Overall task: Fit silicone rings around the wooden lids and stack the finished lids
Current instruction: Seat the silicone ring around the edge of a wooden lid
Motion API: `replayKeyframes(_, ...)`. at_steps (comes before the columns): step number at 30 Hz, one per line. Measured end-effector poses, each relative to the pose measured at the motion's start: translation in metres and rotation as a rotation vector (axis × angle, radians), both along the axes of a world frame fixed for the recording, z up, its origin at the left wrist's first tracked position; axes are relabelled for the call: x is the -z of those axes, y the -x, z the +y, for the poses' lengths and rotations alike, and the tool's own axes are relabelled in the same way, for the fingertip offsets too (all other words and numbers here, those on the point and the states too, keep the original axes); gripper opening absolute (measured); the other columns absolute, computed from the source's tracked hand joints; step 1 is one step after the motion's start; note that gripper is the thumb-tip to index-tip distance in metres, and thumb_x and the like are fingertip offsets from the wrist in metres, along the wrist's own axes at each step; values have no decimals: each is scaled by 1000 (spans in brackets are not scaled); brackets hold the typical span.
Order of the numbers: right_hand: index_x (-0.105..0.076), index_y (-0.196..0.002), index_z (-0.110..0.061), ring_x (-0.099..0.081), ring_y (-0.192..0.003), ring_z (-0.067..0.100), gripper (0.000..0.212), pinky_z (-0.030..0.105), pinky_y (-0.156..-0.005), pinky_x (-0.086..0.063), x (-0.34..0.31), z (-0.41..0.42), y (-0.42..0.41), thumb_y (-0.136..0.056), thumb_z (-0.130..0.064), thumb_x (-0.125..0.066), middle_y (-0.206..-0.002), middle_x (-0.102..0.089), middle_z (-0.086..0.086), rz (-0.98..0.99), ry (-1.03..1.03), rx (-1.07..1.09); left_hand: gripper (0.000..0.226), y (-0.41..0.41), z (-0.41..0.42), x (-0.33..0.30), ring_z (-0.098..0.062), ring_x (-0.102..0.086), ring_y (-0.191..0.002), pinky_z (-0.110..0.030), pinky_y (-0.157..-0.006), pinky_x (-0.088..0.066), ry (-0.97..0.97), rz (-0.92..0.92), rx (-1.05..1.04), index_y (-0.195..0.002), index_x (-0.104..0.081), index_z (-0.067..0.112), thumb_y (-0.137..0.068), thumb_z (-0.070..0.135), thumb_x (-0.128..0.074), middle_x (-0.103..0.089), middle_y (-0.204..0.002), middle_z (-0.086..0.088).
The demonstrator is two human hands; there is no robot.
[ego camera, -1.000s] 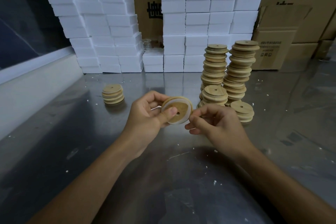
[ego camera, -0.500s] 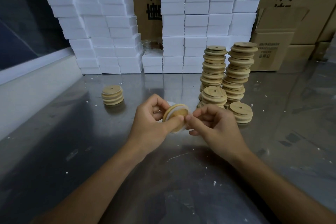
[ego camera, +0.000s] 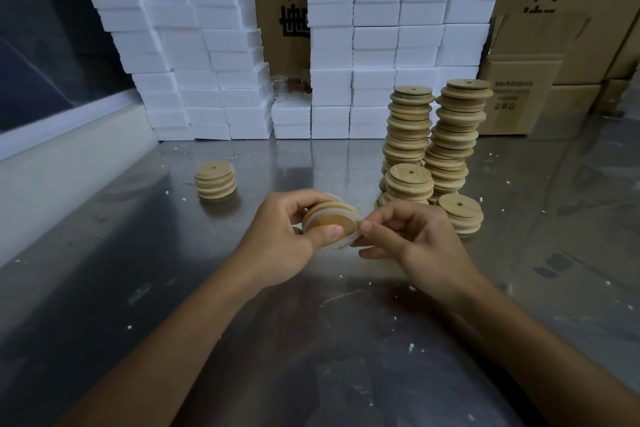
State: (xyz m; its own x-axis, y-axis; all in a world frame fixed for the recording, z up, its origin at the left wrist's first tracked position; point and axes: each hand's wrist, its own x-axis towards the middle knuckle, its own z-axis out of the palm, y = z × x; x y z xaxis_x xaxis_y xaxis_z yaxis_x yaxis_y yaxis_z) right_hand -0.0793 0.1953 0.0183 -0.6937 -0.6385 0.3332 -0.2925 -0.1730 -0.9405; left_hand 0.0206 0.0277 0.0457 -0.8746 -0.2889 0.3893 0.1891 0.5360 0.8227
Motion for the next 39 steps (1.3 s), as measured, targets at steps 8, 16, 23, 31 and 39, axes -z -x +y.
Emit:
replayKeyframes(8,-74,-88,-5,-75,-78,26,9,46,-78,-62,-1,2,0,-84,-13,-74,-81,-77,8,155,-47,53,25,-2,2,1,-15,-70,-85,-34,-83,-58,-218,-24,32,-92,-74,19,-76,1,-77,-76,-92,-1)
replayKeyframes(16,-72,-83,-3,-72,-68,23,8,45,-73,-63,2,-4,-3,-83,-9,-76,-74,-74,13,82,47,135,19,1,14,6,-24,-68,-83,-43,-75,-60,-529,-20,10,-73,-66,17,-66,10,-82,-72,-89,-13)
replayKeyframes(23,-74,-84,-1,-75,-72,28,2,39,-73,-63,2,-3,-2,-83,-2,-75,-76,-76,11,64,29,142,25,4,9,7,-16,-69,-81,-25,-73,-55,-143,9,-61,-85,-67,19,-73,3,-81,-73,-90,-5)
replayKeyframes(31,-73,-78,-3,-76,-79,28,7,33,-76,-62,-7,2,-4,-81,3,-73,-83,-77,16,-49,26,-20,24,-4,0,-5,-16,-70,-81,-27,-69,-59,-296,-55,44,-99,-69,7,-78,-3,-72,-74,-96,-14)
replayKeyframes(39,-76,-81,-7,-76,-77,25,16,30,-74,-62,-8,5,-2,-71,-20,-77,-81,-77,14,-32,8,-33,29,-4,2,-2,-26,-67,-85,-35,-71,-58,-450,-81,43,-106,-68,0,-77,0,-71,-69,-104,-24)
